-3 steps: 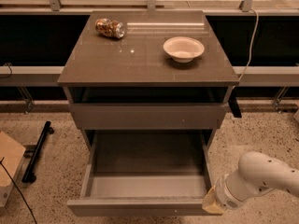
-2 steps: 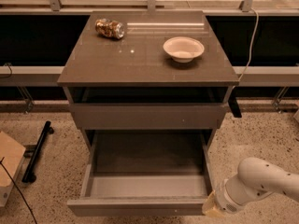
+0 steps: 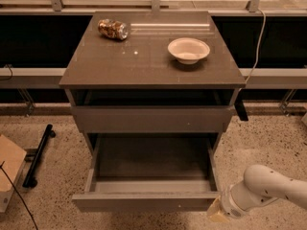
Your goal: Close middle drawer
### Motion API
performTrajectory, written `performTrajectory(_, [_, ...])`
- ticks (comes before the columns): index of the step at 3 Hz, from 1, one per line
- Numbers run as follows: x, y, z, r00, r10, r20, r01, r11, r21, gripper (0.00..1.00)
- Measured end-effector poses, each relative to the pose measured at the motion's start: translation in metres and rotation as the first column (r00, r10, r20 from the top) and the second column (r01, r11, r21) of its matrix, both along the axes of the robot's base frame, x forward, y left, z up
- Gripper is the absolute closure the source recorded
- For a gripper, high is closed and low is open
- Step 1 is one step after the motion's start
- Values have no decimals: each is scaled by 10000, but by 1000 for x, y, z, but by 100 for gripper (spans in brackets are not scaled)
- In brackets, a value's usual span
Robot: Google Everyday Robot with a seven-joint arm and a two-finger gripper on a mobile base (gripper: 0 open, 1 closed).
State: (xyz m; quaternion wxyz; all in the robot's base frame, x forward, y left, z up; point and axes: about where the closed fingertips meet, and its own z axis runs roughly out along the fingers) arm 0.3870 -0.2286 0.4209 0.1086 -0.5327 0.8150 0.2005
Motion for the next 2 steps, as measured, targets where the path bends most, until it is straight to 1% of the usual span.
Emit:
performTrajectory(1, [13, 8, -1, 9990, -76, 436, 74, 10000, 52, 100])
performTrajectory(2, [44, 25, 0, 9912, 127, 1317, -141, 9999, 94, 100])
